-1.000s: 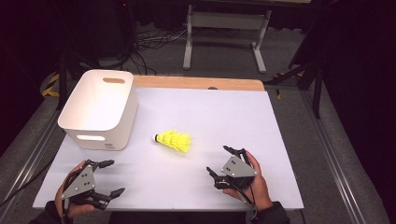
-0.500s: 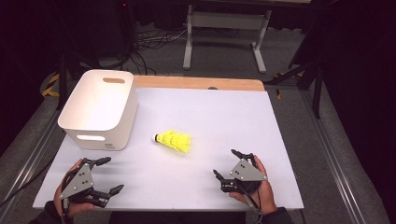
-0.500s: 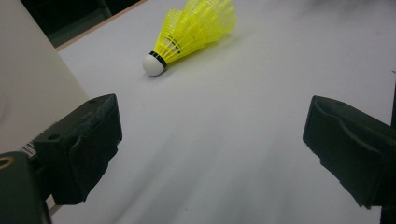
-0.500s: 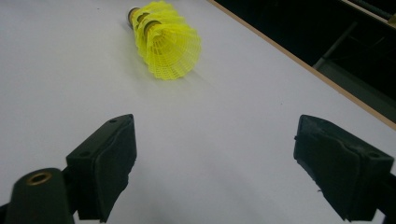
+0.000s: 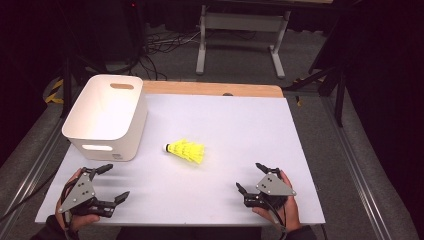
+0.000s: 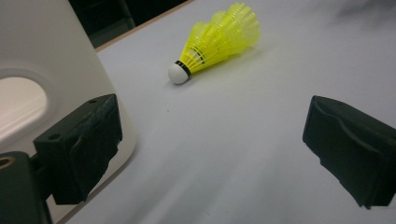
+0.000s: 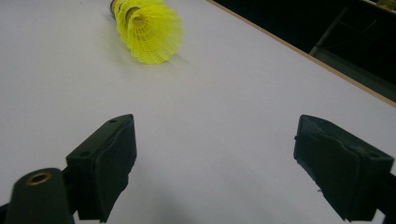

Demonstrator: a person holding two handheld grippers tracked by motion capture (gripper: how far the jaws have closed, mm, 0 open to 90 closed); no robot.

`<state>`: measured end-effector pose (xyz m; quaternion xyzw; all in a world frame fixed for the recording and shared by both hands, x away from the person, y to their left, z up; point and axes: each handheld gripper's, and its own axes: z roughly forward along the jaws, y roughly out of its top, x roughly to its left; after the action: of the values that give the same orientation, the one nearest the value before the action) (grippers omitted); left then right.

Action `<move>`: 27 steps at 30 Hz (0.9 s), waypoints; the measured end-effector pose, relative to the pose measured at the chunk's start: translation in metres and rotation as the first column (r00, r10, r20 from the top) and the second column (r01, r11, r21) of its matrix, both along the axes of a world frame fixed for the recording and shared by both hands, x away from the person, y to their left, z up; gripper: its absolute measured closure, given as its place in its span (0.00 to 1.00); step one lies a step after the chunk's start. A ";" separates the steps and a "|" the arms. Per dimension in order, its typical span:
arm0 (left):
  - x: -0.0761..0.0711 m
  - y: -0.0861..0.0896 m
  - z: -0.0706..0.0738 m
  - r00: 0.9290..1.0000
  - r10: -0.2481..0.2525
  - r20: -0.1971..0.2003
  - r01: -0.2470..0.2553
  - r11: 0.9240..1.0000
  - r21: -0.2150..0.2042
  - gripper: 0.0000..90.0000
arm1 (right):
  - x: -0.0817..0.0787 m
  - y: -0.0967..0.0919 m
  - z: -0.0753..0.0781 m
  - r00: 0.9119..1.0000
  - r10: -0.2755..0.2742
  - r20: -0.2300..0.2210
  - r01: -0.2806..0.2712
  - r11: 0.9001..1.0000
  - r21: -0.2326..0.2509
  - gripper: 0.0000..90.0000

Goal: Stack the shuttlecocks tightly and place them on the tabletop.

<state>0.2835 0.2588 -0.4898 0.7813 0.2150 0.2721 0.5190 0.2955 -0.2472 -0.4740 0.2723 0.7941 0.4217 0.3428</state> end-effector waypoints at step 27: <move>0.001 0.005 -0.003 1.000 0.005 -0.006 -0.005 1.000 0.006 0.08 | 0.022 0.026 0.003 0.998 0.047 -0.048 -0.045 0.998 0.037 0.14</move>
<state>0.2846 0.2638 -0.4929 0.7832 0.2176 0.2716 0.5152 0.3175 -0.2210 -0.4712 0.2703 0.8006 0.4370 0.3083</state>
